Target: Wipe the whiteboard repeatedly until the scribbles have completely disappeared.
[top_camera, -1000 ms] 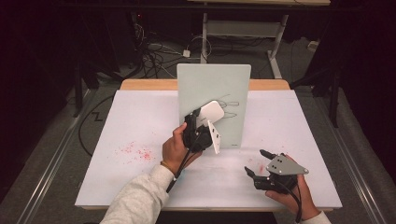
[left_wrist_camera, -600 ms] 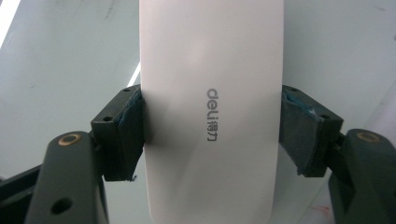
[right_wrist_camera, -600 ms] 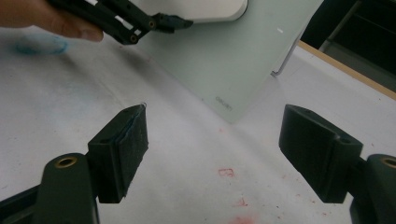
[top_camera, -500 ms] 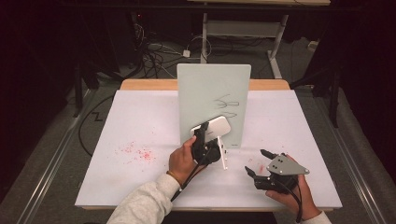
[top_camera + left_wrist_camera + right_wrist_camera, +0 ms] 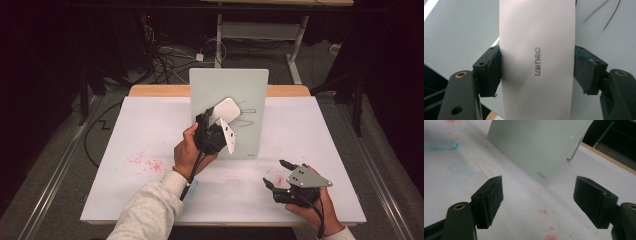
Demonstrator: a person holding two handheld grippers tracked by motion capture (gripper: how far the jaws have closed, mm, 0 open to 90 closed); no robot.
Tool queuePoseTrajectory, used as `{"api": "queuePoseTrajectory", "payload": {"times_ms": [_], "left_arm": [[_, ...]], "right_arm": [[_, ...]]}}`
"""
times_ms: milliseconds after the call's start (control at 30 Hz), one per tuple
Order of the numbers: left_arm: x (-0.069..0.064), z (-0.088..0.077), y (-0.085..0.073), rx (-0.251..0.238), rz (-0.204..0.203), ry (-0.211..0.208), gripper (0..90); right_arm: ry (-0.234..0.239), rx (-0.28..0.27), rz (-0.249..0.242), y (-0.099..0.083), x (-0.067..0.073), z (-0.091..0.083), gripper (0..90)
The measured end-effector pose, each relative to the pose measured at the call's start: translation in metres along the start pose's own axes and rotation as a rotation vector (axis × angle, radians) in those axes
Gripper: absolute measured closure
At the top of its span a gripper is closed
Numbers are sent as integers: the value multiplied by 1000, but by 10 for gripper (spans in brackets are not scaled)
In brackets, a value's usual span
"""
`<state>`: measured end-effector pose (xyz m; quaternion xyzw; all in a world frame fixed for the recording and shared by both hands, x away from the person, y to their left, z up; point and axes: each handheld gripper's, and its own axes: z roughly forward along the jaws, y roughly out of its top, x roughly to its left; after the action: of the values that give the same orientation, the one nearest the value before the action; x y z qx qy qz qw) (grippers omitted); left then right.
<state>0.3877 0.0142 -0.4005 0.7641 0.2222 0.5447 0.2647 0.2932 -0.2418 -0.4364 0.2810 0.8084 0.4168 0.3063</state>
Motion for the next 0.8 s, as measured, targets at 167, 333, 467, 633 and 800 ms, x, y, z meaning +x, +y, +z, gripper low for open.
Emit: {"api": "queuePoseTrajectory", "payload": {"times_ms": [167, 333, 467, 633, 800], "left_arm": [[-21, -1, -9, 1, 35, -4, 291], [-44, -2, -20, 2, 83, -13, 291], [-50, -3, -26, 2, 86, -19, 291], [-48, -3, -26, -9, 72, -33, 291], [-42, -4, -27, -7, 53, -39, 291]], "right_arm": [[4, -1, -2, 0, 0, 0, 246], [2, 1, -4, 0, 1, 0, 246], [2, 2, -1, 0, 0, 0, 246], [4, 3, -3, 0, 1, 1, 246], [0, 1, -1, 0, 0, 0, 246]]}}
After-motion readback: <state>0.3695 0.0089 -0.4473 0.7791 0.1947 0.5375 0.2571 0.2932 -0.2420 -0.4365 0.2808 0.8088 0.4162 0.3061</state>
